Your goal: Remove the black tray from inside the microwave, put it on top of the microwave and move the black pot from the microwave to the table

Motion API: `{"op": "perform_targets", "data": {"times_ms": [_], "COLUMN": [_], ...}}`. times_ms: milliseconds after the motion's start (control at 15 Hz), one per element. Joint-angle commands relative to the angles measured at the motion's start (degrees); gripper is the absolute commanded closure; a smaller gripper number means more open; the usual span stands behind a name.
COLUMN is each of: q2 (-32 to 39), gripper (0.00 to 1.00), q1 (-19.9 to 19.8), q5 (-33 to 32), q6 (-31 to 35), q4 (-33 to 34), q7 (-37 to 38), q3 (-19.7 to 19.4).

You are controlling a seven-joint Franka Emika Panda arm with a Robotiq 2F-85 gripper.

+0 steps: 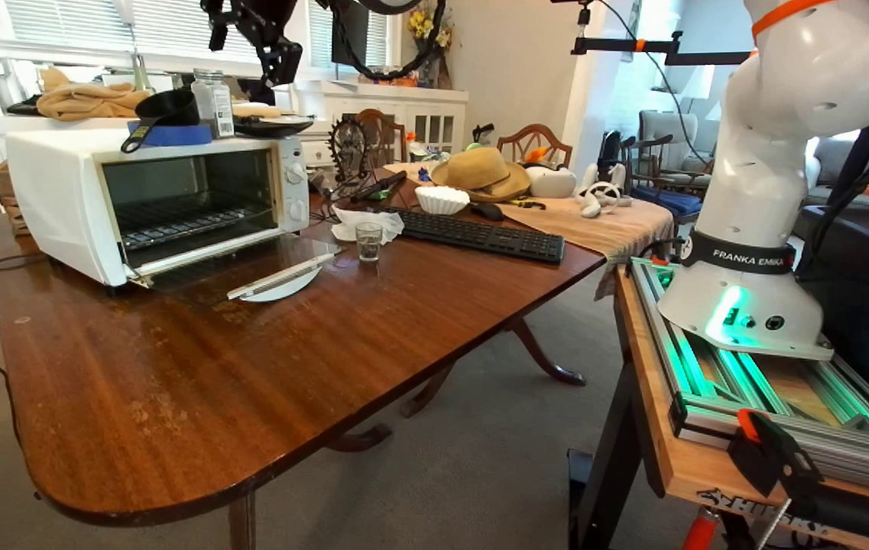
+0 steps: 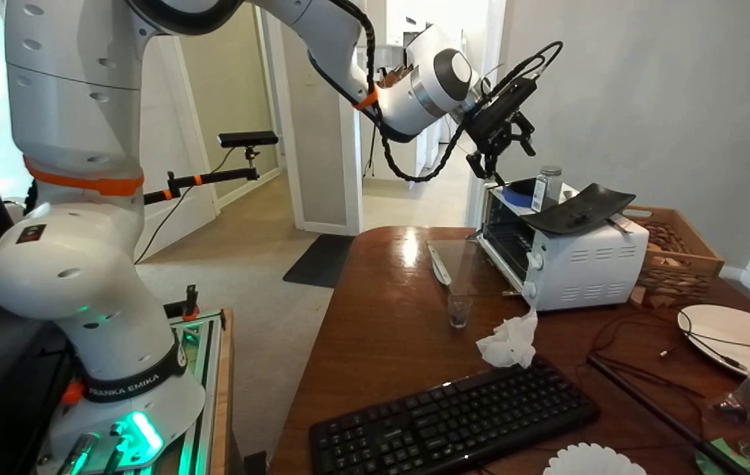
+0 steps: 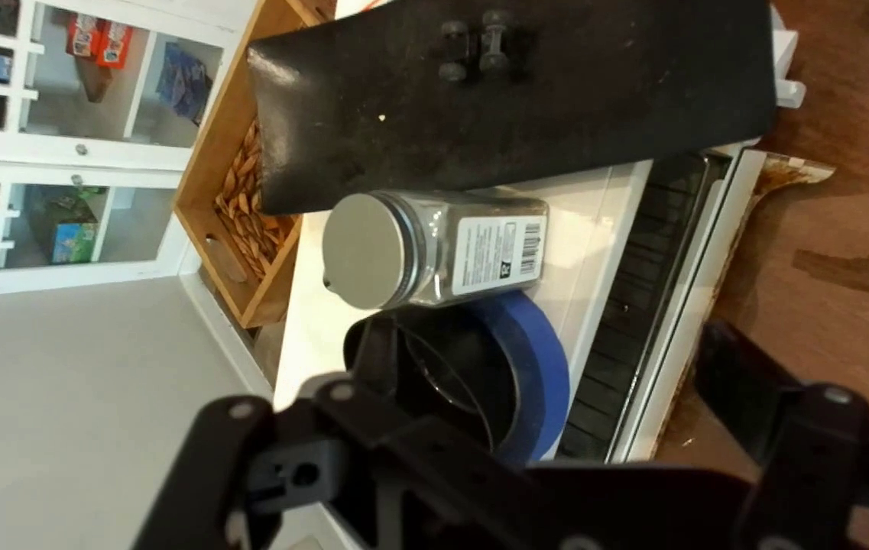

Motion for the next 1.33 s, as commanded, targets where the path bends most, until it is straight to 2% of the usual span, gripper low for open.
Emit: {"op": "perform_targets", "data": {"times_ms": [0,133,267,667,1267], "q2": [3.1,4.7,6.0,10.2,18.8], "gripper": [0.0,0.0,0.0,0.0,0.02], "q1": [-2.0,-2.6,-1.6,1.7,4.1], "q5": [10.6,17.5,20.9,21.1,23.6], "q6": [-0.6,-2.8,-6.4,-17.0,-26.2], "q4": [3.2,5.7,9.1,20.2,33.0], "q7": [-13.3,-20.6,-24.8,-28.7,-33.0], "q3": [1.7,2.3,1.3,-0.2,-0.4]}}
